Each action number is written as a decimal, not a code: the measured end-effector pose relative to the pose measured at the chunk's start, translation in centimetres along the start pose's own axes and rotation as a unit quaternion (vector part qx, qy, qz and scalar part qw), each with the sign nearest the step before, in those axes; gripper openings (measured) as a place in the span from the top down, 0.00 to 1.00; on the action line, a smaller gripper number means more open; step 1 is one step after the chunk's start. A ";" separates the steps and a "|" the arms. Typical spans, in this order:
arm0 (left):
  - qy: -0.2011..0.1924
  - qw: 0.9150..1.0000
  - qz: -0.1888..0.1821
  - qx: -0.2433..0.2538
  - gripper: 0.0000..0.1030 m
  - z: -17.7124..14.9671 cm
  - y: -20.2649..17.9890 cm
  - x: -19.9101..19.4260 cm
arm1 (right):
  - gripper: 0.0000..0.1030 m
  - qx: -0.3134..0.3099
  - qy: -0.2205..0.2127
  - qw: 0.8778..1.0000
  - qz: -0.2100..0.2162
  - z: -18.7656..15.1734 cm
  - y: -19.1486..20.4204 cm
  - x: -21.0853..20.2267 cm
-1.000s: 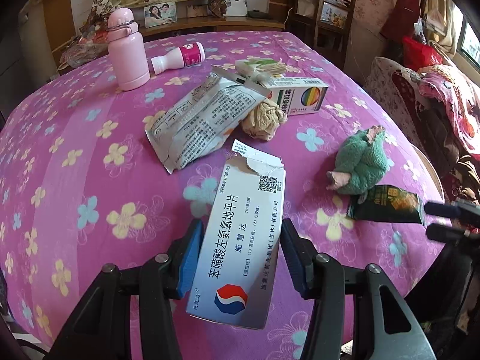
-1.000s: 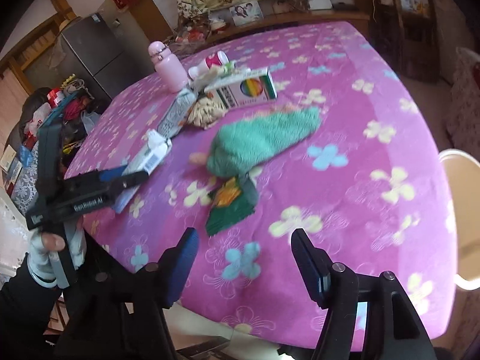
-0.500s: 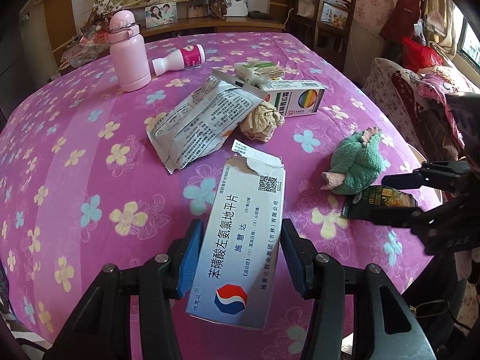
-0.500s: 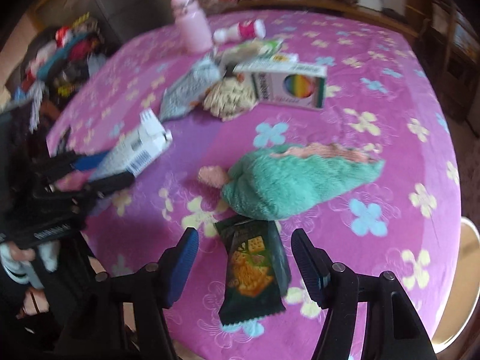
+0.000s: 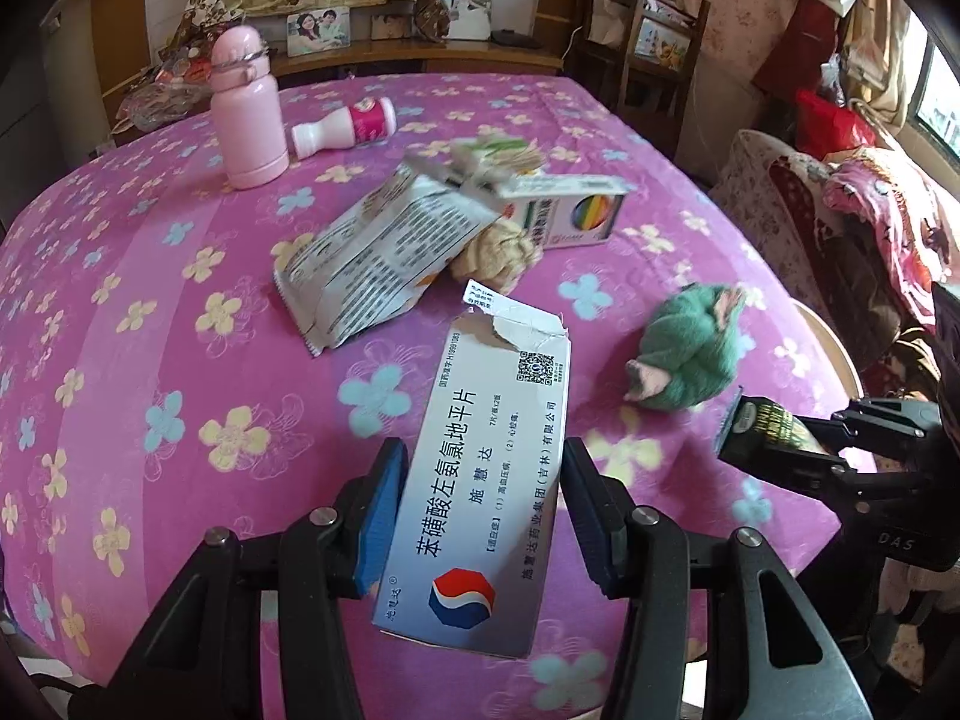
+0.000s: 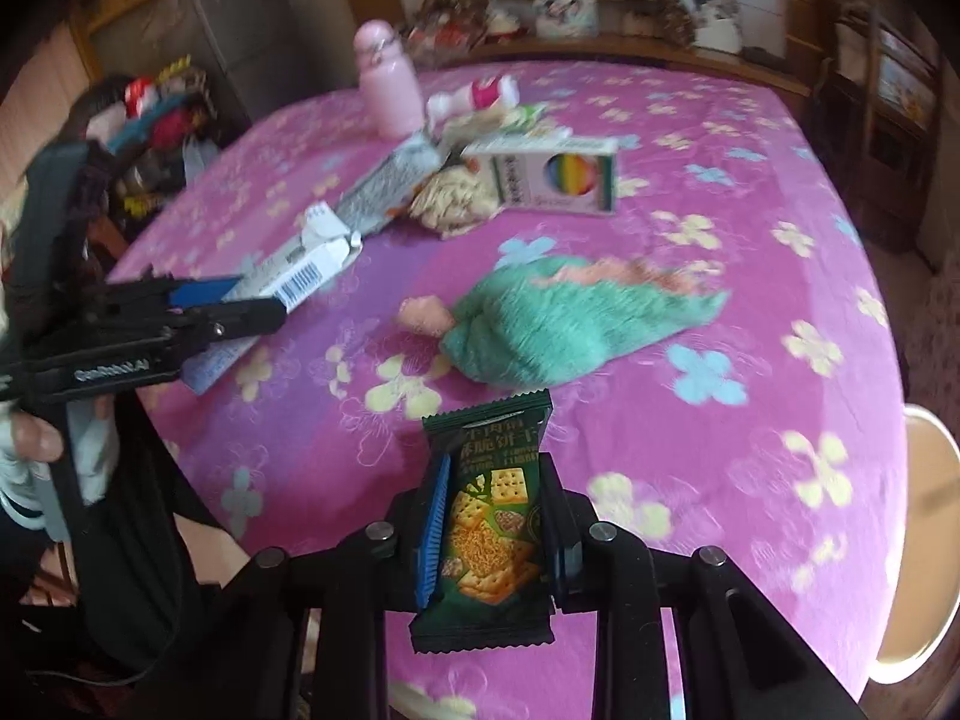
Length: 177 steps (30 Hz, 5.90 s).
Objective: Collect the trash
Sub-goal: 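Carry medicine box and green packet over the cream bin and open both tools, then bring both tools back over the trash on the table, then grasp the green fuzzy towel with the left tool, then grasp the white rainbow-ball medicine box with the right tool while the left tool holds the towel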
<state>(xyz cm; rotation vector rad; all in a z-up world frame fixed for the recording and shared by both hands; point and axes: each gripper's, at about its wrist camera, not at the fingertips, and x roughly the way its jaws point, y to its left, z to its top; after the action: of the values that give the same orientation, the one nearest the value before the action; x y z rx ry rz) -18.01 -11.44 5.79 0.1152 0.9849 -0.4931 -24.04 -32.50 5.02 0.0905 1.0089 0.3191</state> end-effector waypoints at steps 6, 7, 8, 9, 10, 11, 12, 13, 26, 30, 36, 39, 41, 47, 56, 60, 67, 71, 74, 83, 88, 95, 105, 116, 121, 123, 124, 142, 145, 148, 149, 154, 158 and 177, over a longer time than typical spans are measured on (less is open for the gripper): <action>-0.013 1.000 -0.023 0.016 0.48 0.9 -2.9 -0.8 | 0.72 0.049 -0.039 0.998 -0.008 -1.3 -2.8 -3.2; -0.015 0.999 -0.026 0.019 0.48 1.1 -3.5 -0.8 | 0.72 0.057 -0.044 0.997 -0.009 -1.4 -3.2 -3.5; -0.016 0.999 -0.030 0.021 0.48 1.3 -4.0 -0.8 | 0.72 0.064 -0.048 0.997 -0.011 -1.5 -3.7 -3.8; -0.017 0.999 -0.034 0.023 0.48 1.5 -4.5 -0.8 | 0.72 0.069 -0.053 0.996 -0.013 -1.4 -4.2 -4.1; -0.017 0.999 -0.038 0.024 0.48 1.7 -5.1 -0.7 | 0.72 0.075 -0.060 0.995 -0.017 -1.6 -4.7 -4.5; -0.017 0.999 -0.043 0.027 0.48 2.0 -5.8 -0.5 | 0.72 0.080 -0.065 0.994 -0.020 -1.7 -5.1 -4.8; -0.017 0.998 -0.046 0.030 0.48 2.2 -6.4 -0.4 | 0.72 0.084 -0.068 0.994 -0.022 -1.7 -5.5 -5.1; -0.017 0.998 -0.049 0.032 0.48 2.4 -6.9 -0.3 | 0.72 0.089 -0.073 0.993 -0.025 -1.8 -6.0 -5.4; -0.018 0.992 -0.086 0.089 0.48 4.8 -15.9 1.5 | 0.72 0.155 -0.106 0.980 -0.071 -4.1 -13.0 -9.4; -0.017 0.990 -0.094 0.105 0.48 5.3 -18.4 2.1 | 0.72 0.172 -0.110 0.975 -0.084 -4.9 -14.8 -10.2; -0.017 0.986 -0.103 0.127 0.48 5.9 -21.7 3.1 | 0.72 0.198 -0.118 0.968 -0.102 -6.2 -17.6 -11.6; -0.013 0.985 -0.109 0.135 0.48 6.1 -23.3 3.8 | 0.72 0.207 -0.119 0.965 -0.111 -6.7 -18.7 -12.1; -0.011 0.983 -0.112 0.142 0.48 6.1 -24.3 4.1 | 0.72 0.213 -0.120 0.963 -0.116 -7.0 -19.5 -12.4; 0.001 0.980 -0.124 0.152 0.48 6.0 -26.7 5.4 | 0.72 0.233 -0.122 0.957 -0.126 -8.1 -21.4 -12.9; 0.021 0.975 -0.148 0.162 0.48 5.9 -30.2 7.5 | 0.72 0.262 -0.114 0.948 -0.142 -9.7 -24.3 -12.9; 0.028 0.973 -0.152 0.169 0.48 5.9 -31.5 8.5 | 0.72 0.276 -0.112 0.944 -0.144 -10.2 -25.4 -12.7; 0.049 0.971 -0.160 0.170 0.48 5.8 -33.2 10.9 | 0.72 0.307 -0.102 0.935 -0.144 -11.2 -27.8 -11.4; 0.058 0.969 -0.169 0.171 0.48 6.0 -34.1 11.9 | 0.70 0.321 -0.093 0.932 -0.143 -11.4 -29.1 -10.4; 0.061 0.969 -0.173 0.164 0.47 6.1 -34.2 12.5 | 0.69 0.338 -0.089 0.924 -0.152 -11.6 -30.2 -10.2; 0.071 0.971 -0.184 0.134 0.38 6.4 -33.6 13.1 | 0.31 0.358 -0.094 0.916 -0.154 -12.0 -31.1 -10.2; 0.067 0.973 -0.173 0.136 0.38 6.1 -33.2 12.8 | 0.31 0.353 -0.094 0.918 -0.152 -11.9 -30.5 -10.4; 0.050 0.977 -0.150 0.143 0.38 5.9 -32.3 11.7 | 0.31 0.335 -0.095 0.923 -0.161 -11.2 -28.8 -10.6; 0.014 0.983 -0.118 0.142 0.38 5.5 -29.6 9.2 | 0.31 0.308 -0.103 0.931 -0.165 -9.7 -25.6 -11.0; -0.017 0.989 -0.082 0.121 0.37 5.2 -24.1 6.4 | 0.31 0.268 -0.107 0.947 -0.144 -6.4 -20.5 -9.6; -0.014 0.992 -0.074 0.098 0.37 5.1 -20.1 5.5 | 0.31 0.252 -0.103 0.954 -0.128 -4.8 -18.3 -8.2; -0.015 0.994 -0.069 0.089 0.37 5.0 -18.5 5.3 | 0.31 0.245 -0.101 0.956 -0.123 -4.1 -17.4 -7.6; -0.015 0.994 -0.068 0.086 0.37 5.0 -17.8 5.2 | 0.31 0.242 -0.100 0.958 -0.120 -3.9 -17.0 -7.4; 0.022 0.990 -0.070 0.123 0.26 5.4 -12.7 8.0 | 0.31 0.200 -0.072 0.973 -0.086 -0.3 -12.4 -3.2; 0.034 0.991 -0.061 0.111 0.47 5.2 -12.5 8.9 | 0.31 0.198 -0.068 0.974 -0.083 0.1 -12.3 -2.8; 0.035 0.993 -0.074 0.080 0.53 5.2 -10.8 8.4 | 0.31 0.196 -0.068 0.976 -0.072 0.8 -12.1 -2.2; 0.035 0.995 -0.066 0.066 0.53 5.2 -9.9 7.9 | 0.31 0.193 -0.066 0.977 -0.067 1.1 -12.0 -1.8; 0.014 0.999 -0.034 0.017 0.54 4.8 -5.1 5.3 | 0.31 0.168 -0.066 0.983 -0.044 4.2 -10.7 0.8; 0.011 1.000 -0.001 -0.014 0.54 4.2 -1.6 4.4 | 0.31 0.157 -0.069 0.984 -0.042 8.2 -10.1 3.4; -0.010 0.994 0.061 -0.087 0.54 6.0 6.1 5.6 | 0.31 0.091 0.011 0.996 0.020 13.7 -6.5 10.1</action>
<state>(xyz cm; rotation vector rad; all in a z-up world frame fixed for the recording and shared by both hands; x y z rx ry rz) -8.16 -9.89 3.77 0.0131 0.9907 -0.2951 -6.10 -34.64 2.62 0.2724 1.0566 0.2642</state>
